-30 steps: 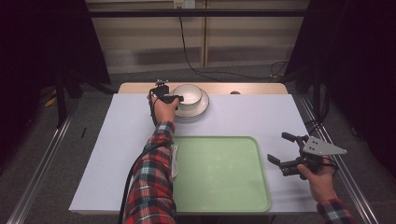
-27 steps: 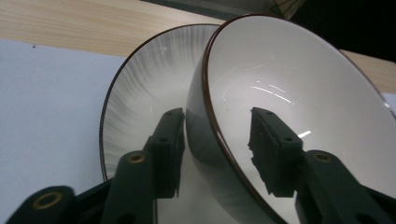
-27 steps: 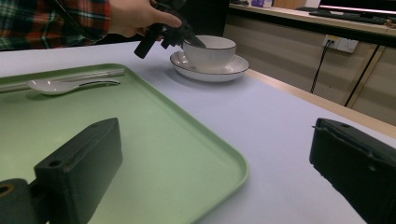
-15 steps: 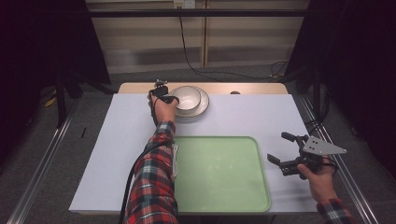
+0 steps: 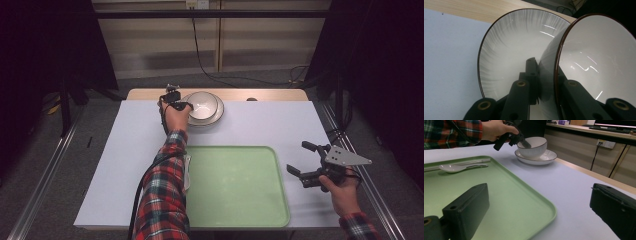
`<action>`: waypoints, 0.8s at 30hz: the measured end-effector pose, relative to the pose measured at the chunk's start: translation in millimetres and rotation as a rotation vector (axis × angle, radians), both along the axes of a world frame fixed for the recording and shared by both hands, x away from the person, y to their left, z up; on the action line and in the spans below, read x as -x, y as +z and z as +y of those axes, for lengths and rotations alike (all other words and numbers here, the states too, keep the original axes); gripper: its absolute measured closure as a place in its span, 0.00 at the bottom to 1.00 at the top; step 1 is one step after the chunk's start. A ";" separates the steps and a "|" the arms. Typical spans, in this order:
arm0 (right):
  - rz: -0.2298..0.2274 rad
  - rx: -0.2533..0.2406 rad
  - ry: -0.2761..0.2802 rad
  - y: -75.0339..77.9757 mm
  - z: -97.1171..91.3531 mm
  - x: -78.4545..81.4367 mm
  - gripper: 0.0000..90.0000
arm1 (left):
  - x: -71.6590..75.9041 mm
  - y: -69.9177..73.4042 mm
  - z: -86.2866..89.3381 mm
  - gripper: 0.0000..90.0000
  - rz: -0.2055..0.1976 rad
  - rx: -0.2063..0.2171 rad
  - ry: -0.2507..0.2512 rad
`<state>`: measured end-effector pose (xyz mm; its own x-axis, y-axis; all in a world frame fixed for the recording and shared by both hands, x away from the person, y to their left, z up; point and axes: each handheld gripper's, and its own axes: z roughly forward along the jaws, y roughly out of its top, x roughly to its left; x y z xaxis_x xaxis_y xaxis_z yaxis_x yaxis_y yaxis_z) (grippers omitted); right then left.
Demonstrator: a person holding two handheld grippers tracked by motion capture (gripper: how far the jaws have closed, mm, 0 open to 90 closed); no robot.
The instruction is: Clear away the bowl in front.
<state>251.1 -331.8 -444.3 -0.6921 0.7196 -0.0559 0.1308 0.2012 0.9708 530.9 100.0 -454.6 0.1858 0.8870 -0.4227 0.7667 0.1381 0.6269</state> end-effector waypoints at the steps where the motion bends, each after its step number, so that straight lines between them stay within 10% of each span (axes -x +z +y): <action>1: -0.003 0.004 -0.001 -0.1 -0.2 -0.3 0.02 | 0.3 1.3 0.4 0.91 -0.002 0.002 0.000; 24: 0.000 -0.001 -0.011 0.5 0.5 0.2 0.02 | 36.4 36.5 25.4 0.91 -0.005 -0.007 -0.133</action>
